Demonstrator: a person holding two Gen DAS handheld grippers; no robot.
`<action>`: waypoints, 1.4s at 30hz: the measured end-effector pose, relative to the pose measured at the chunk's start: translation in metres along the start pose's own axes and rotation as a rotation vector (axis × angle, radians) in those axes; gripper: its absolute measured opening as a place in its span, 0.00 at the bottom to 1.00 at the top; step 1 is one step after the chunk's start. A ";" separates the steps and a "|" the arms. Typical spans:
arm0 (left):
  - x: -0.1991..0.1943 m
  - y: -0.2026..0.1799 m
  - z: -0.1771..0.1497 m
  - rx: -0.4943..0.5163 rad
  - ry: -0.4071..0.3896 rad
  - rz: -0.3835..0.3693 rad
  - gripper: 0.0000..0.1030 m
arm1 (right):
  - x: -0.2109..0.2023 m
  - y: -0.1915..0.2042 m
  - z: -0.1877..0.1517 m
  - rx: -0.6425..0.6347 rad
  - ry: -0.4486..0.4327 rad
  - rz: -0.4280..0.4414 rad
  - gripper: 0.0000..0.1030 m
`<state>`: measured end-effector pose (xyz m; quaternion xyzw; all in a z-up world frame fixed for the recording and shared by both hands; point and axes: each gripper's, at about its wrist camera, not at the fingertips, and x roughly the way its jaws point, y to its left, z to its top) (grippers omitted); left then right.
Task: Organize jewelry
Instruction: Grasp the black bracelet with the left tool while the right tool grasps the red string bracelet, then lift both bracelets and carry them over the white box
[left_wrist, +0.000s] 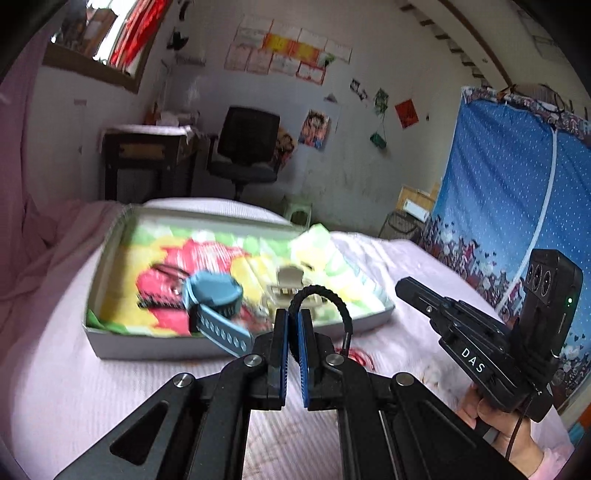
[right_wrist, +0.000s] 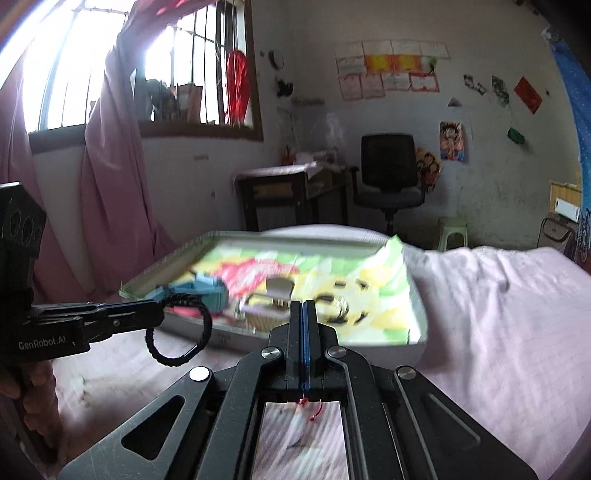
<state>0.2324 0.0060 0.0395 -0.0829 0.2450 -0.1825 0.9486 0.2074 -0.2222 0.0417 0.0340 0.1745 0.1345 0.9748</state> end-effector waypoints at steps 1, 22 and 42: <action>-0.001 0.001 0.001 -0.004 -0.004 0.000 0.05 | -0.001 0.000 0.005 -0.004 -0.010 -0.004 0.00; 0.018 0.013 -0.011 -0.055 0.081 0.009 0.05 | 0.042 0.003 -0.023 -0.057 0.367 0.045 0.29; 0.017 0.013 -0.011 -0.052 0.059 0.001 0.05 | 0.048 0.005 -0.028 -0.063 0.391 0.019 0.06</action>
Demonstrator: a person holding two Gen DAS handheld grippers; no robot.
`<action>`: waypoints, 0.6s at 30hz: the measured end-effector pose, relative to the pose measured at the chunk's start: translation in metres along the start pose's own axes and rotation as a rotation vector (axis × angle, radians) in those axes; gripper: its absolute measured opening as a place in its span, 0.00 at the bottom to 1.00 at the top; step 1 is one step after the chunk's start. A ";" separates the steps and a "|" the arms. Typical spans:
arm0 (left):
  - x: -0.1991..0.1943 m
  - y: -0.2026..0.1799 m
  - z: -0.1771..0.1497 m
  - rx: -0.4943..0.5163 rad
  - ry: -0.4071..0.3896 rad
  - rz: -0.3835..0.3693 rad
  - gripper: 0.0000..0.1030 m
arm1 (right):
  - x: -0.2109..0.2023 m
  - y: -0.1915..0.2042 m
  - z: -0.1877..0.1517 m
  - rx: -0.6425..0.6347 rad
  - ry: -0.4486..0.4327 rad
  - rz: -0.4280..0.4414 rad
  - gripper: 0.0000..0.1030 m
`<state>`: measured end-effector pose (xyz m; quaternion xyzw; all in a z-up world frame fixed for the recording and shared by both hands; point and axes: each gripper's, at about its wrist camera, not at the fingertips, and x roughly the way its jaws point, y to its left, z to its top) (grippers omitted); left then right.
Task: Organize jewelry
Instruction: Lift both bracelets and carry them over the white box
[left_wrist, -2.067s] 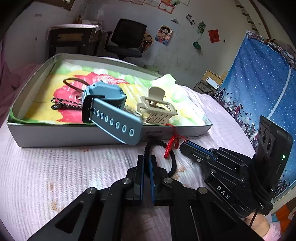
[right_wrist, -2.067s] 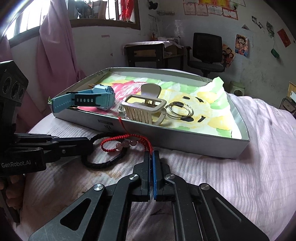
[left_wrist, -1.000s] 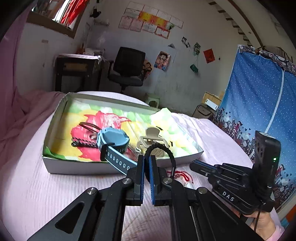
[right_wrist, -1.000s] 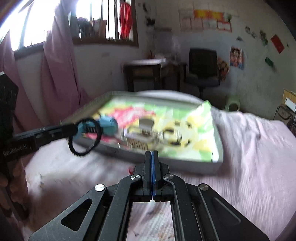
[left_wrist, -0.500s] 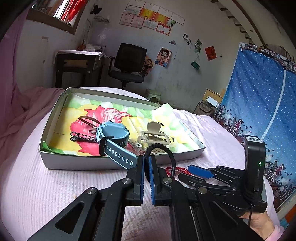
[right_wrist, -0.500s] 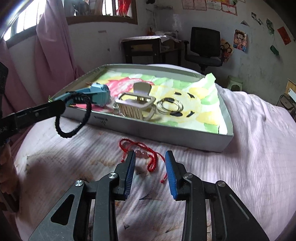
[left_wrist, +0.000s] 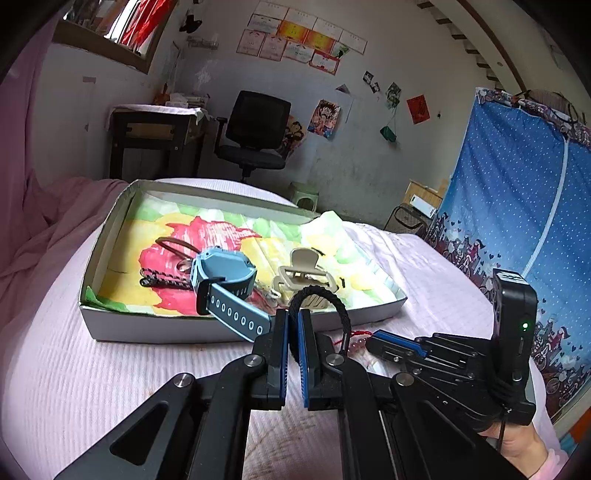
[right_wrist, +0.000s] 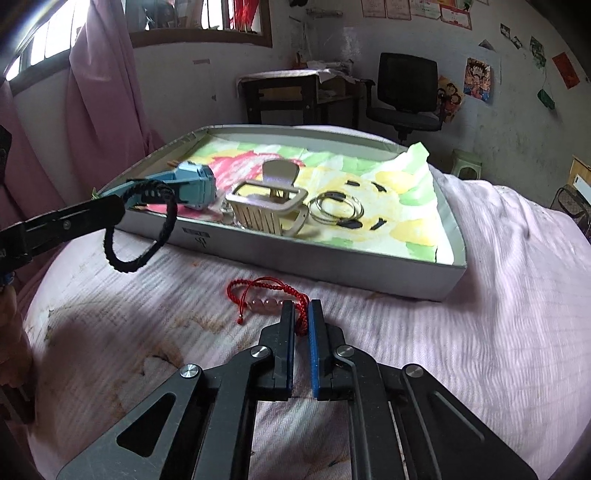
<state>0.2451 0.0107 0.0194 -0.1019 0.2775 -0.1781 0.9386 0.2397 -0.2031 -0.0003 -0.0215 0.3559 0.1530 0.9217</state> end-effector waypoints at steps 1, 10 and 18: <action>-0.001 -0.001 0.000 0.001 -0.006 0.000 0.05 | -0.003 0.000 0.001 0.001 -0.010 -0.001 0.06; -0.004 -0.006 0.017 -0.004 -0.098 0.044 0.05 | -0.040 -0.002 0.017 0.007 -0.171 -0.045 0.06; 0.028 -0.010 0.034 0.003 -0.089 0.131 0.05 | -0.039 -0.003 0.041 0.088 -0.297 -0.107 0.06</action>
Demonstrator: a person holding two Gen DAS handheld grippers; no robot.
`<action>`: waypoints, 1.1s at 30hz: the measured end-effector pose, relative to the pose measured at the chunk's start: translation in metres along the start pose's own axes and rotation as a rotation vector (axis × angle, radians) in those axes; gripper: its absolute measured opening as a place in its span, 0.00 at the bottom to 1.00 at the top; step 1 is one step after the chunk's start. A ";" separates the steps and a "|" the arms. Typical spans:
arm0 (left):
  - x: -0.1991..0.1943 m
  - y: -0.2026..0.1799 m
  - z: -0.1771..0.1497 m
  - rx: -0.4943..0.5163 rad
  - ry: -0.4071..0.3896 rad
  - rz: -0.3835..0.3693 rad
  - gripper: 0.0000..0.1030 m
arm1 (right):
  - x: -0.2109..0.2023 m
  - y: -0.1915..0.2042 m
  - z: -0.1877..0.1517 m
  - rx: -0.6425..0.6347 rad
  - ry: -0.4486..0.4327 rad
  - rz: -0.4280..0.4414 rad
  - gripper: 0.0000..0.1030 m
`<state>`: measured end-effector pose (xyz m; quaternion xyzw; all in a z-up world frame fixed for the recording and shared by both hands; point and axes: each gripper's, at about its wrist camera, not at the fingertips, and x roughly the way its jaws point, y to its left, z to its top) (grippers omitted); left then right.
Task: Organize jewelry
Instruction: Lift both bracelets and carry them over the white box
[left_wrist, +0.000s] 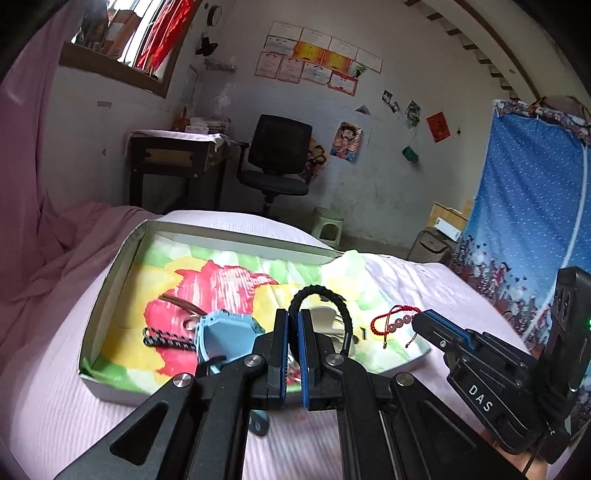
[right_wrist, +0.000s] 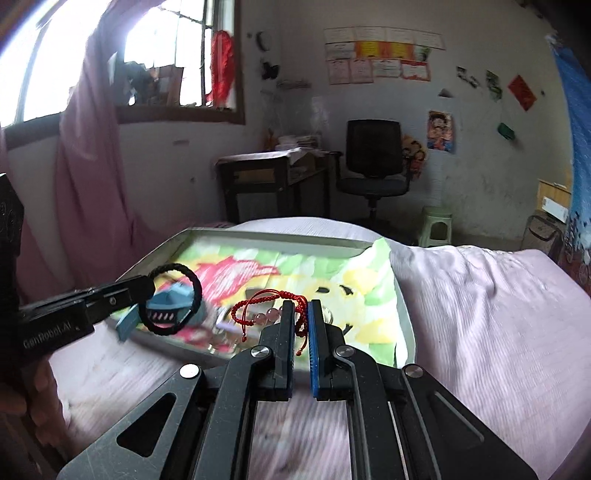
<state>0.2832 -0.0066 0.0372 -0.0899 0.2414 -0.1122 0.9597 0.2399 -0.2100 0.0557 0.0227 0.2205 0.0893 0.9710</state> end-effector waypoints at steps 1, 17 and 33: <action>0.004 0.001 -0.002 0.002 0.010 0.009 0.05 | 0.006 -0.001 0.001 0.012 0.004 -0.019 0.06; 0.030 -0.002 -0.015 0.036 0.108 0.024 0.06 | 0.053 -0.008 -0.023 0.071 0.132 -0.067 0.06; 0.033 0.005 -0.016 0.005 0.138 0.013 0.06 | 0.057 -0.010 -0.028 0.083 0.162 -0.047 0.07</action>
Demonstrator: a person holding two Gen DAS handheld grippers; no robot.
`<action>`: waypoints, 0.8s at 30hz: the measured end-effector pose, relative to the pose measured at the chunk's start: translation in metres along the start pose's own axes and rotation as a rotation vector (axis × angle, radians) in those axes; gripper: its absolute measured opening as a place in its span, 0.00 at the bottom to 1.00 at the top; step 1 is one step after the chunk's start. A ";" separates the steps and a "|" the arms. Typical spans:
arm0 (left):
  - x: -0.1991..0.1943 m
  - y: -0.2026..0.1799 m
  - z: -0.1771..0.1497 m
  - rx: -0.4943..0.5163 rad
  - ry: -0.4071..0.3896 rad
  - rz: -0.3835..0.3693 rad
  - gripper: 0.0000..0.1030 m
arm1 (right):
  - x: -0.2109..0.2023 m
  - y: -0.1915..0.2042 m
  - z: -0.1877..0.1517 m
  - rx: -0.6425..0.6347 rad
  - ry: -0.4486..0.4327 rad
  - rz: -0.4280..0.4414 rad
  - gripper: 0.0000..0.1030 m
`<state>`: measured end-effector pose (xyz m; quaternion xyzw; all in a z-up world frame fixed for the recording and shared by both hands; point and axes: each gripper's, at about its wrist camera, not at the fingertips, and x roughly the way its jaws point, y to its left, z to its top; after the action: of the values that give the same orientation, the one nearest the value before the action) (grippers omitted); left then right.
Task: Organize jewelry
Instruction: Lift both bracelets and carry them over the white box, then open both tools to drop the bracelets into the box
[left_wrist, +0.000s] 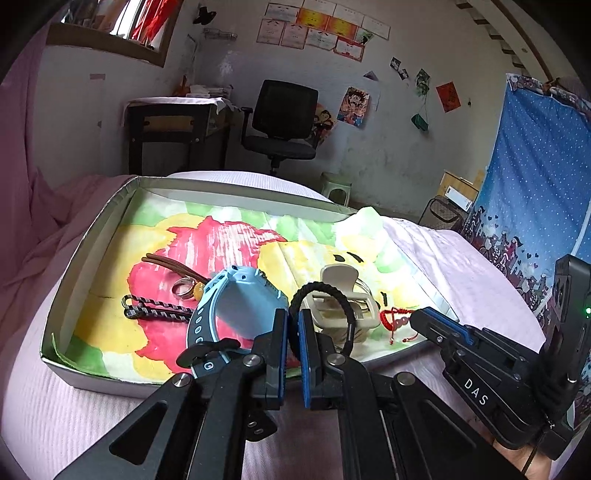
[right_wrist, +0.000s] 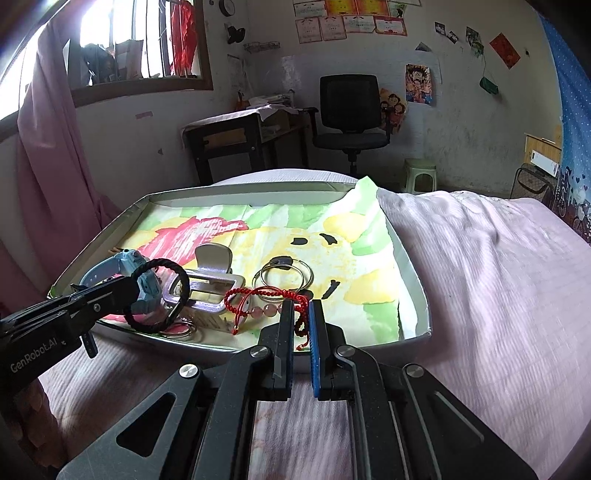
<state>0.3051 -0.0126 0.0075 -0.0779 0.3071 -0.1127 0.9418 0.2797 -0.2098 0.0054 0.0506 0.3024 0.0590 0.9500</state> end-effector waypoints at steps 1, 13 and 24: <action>-0.001 0.000 0.000 0.000 -0.001 -0.001 0.06 | 0.000 0.000 0.000 0.000 0.001 0.001 0.07; -0.012 -0.001 -0.004 0.007 -0.009 -0.012 0.13 | -0.019 -0.007 -0.001 0.021 -0.034 -0.019 0.34; -0.036 -0.003 -0.009 0.021 -0.042 0.003 0.33 | -0.047 -0.011 -0.002 0.020 -0.091 -0.024 0.51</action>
<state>0.2707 -0.0067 0.0210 -0.0698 0.2864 -0.1129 0.9489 0.2413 -0.2271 0.0285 0.0589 0.2603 0.0420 0.9628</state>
